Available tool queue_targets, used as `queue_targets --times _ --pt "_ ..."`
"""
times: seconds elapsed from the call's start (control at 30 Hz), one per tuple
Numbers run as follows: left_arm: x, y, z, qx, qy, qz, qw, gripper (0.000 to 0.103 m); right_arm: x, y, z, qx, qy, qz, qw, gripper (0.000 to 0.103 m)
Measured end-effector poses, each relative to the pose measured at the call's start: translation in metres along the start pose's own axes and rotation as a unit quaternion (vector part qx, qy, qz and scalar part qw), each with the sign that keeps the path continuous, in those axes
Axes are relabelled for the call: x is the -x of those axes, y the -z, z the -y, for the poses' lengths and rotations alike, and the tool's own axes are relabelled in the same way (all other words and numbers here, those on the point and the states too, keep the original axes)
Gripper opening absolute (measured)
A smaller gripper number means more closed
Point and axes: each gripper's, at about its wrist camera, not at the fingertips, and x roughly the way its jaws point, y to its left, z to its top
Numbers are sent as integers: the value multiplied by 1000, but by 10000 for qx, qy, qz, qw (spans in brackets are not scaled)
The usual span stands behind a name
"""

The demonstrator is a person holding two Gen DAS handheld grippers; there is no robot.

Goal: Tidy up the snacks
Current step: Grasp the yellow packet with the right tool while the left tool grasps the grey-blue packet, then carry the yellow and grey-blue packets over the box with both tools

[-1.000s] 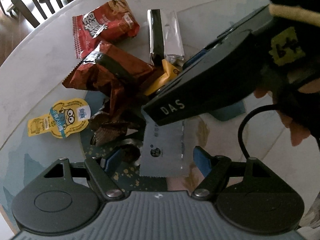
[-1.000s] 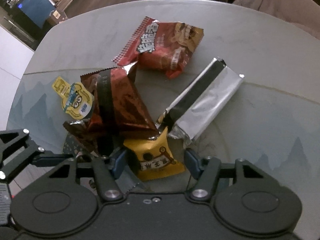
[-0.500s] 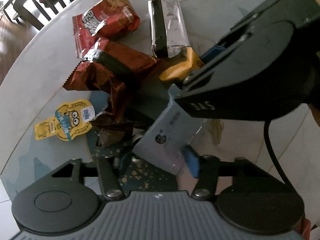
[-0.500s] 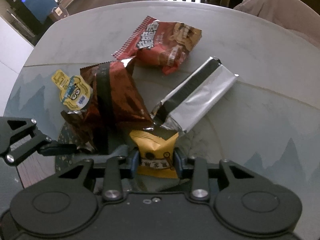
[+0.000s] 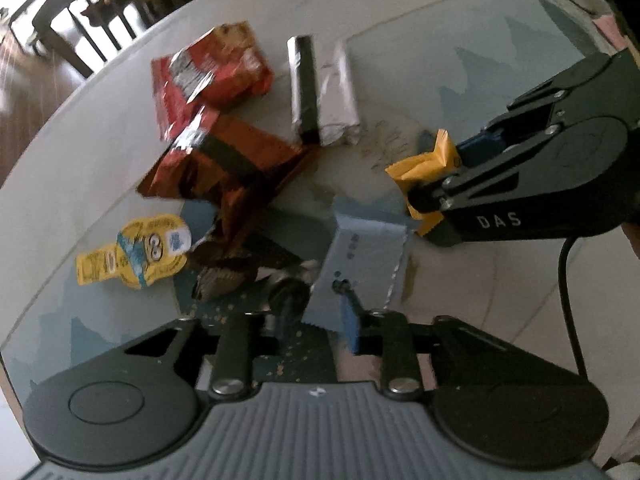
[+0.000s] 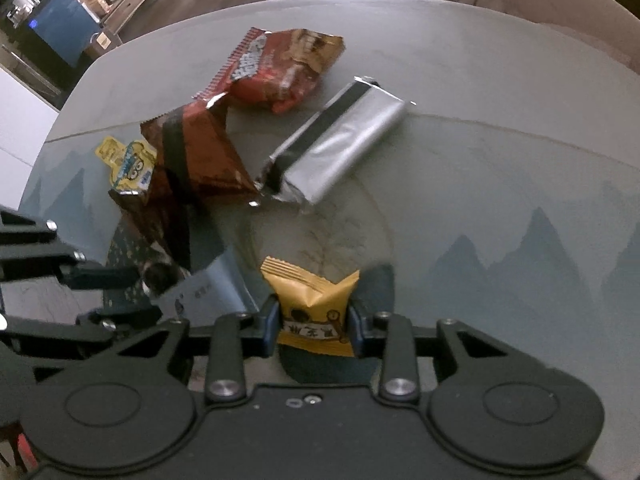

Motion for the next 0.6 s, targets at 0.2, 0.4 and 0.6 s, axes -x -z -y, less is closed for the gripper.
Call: queue_targets --times 0.2,0.4,0.6 --pt "-3 -10 19 -272 -146 152 9994 72 7 13 15 -175 -53 18 9998 33" --pt "-26 -15 36 -721 -426 -53 9965 72 9 26 33 -367 -69 -9 9993 33" --pt "-36 -18 34 -701 -397 -172 9966 72 9 30 39 -443 -112 -4 9990 33"
